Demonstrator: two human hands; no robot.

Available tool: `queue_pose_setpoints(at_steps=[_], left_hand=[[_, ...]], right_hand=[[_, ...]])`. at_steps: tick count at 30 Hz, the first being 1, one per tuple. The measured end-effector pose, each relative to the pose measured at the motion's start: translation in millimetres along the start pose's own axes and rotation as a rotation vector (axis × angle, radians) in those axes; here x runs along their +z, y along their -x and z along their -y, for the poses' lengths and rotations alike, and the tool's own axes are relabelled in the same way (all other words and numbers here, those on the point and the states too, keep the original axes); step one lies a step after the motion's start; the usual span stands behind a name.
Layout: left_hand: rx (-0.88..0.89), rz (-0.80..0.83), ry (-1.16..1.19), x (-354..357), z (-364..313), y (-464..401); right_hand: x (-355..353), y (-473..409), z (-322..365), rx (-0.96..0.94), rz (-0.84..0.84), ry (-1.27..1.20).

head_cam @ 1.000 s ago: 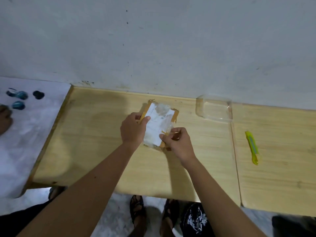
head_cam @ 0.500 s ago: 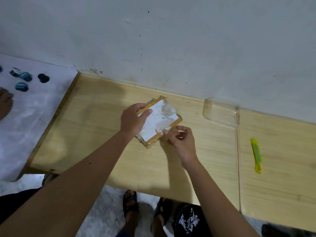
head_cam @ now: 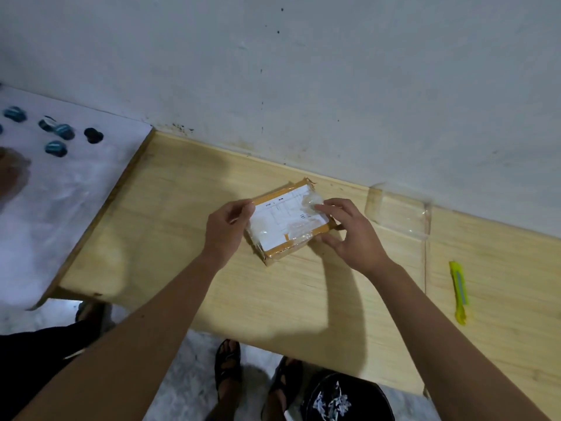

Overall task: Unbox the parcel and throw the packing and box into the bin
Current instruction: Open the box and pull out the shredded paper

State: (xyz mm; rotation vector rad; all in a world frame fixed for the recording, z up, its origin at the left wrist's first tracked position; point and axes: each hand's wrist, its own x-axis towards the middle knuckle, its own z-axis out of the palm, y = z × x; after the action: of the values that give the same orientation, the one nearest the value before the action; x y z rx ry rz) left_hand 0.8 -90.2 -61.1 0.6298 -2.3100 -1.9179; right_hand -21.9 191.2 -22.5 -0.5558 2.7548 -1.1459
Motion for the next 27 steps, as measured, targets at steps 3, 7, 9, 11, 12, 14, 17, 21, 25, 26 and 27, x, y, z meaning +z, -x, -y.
queue_pose_setpoints(at_steps=[3, 7, 9, 11, 12, 14, 17, 21, 25, 26, 27], left_hand=[[0.001, -0.01, 0.068, 3, 4, 7], [-0.034, 0.012, 0.092, 10, 1, 6], [-0.046, 0.039, 0.09, 12, -2, 3], [-0.077, 0.082, 0.123, 14, -8, 2], [-0.089, 0.111, 0.143, 15, -11, 3], [-0.066, 0.185, 0.114, 13, -12, 9], [0.001, 0.353, 0.024, 2, 4, 17], [0.08, 0.474, -0.132, -8, 15, 18], [0.107, 0.459, -0.123, -8, 12, 11], [0.109, 0.458, -0.129, -9, 12, 10], [0.111, 0.458, -0.134, -10, 12, 9]], right_hand=[[-3, -1, -4, -0.07, 0.009, 0.107], [-4, 6, -5, -0.148, -0.013, 0.199], [-4, 9, -4, -0.186, -0.028, 0.237], [-4, 12, -4, -0.184, -0.053, 0.256], [-5, 13, -4, -0.176, -0.069, 0.259], [-7, 13, -1, -0.162, -0.088, 0.256], [-11, 11, 1, -0.161, -0.09, 0.241], [-16, 3, 4, -0.14, -0.109, 0.229], [-17, -4, 8, -0.162, -0.119, 0.198], [-17, -5, 9, -0.163, -0.125, 0.19], [-18, -8, 11, -0.161, -0.138, 0.179]])
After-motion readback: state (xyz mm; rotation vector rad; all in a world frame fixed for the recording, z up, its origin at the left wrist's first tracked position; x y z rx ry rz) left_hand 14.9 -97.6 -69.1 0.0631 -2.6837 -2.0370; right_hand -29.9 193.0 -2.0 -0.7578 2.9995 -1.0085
